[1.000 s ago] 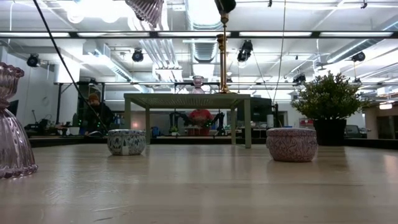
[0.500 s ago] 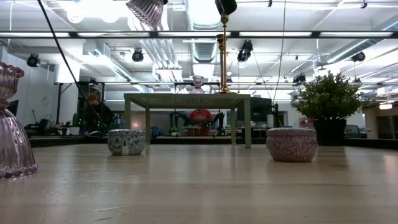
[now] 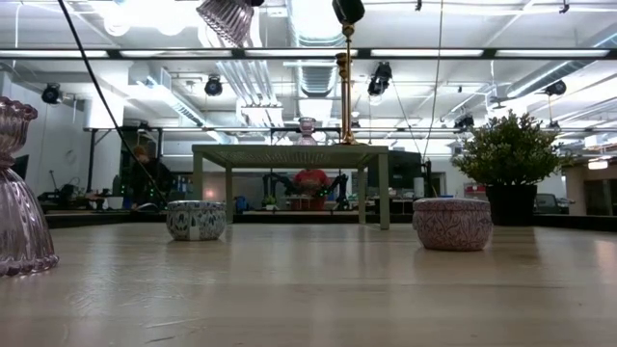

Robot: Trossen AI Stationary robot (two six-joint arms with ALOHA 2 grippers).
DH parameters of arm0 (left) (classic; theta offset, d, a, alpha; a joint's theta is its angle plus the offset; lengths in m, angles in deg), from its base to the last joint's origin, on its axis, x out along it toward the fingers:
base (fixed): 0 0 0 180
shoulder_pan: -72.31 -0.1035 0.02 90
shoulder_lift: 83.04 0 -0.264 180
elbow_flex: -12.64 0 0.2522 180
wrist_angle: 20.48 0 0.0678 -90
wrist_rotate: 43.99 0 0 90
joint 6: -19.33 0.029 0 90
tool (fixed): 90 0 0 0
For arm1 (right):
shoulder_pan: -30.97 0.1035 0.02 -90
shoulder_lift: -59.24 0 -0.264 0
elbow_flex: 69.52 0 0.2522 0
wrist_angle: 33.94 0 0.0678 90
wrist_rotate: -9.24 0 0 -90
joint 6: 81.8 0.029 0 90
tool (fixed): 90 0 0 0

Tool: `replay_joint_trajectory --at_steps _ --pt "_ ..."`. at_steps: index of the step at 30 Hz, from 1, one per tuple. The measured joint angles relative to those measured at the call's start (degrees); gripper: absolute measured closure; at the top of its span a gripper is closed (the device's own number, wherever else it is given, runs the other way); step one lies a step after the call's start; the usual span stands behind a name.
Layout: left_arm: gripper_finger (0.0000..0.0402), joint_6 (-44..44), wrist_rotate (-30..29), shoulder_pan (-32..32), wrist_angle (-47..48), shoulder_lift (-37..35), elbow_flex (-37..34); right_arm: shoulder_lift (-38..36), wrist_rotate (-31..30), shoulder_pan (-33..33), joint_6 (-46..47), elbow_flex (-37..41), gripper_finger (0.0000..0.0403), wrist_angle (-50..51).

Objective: Pick & Place candle stick holders
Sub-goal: Put the top pink glass candle holder aligned with the other pink glass candle holder on the shelf

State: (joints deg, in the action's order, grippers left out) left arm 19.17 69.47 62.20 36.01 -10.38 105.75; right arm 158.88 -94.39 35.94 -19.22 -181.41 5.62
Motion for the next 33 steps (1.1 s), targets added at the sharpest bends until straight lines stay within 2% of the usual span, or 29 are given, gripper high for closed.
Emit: replay_joint_trajectory --at_steps 5,13,20,25,33 --pt "0.0222 -0.33 0.04 0.04 -0.92 0.0 0.0 0.0 -0.04 0.0 0.0 0.0 0.0382 -1.02" --pt "0.0262 1.63 0.46 0.07 -0.62 0.0 0.0 0.0 0.14 -0.04 0.38 0.0 0.0381 -1.05" --pt "0.0262 1.67 0.52 0.07 -0.69 0.0 0.0 0.0 0.12 -0.01 -0.01 0.0 0.0376 -1.09" --pt "0.0256 1.08 0.52 -0.02 -0.71 -0.06 0.0 -0.02 -0.09 -0.02 -0.49 0.0 0.035 -1.25" --pt "0.0261 1.0 0.25 -0.71 -0.15 -0.55 -0.04 -0.24 0.16 0.0 -1.39 -0.22 0.0286 -1.16"
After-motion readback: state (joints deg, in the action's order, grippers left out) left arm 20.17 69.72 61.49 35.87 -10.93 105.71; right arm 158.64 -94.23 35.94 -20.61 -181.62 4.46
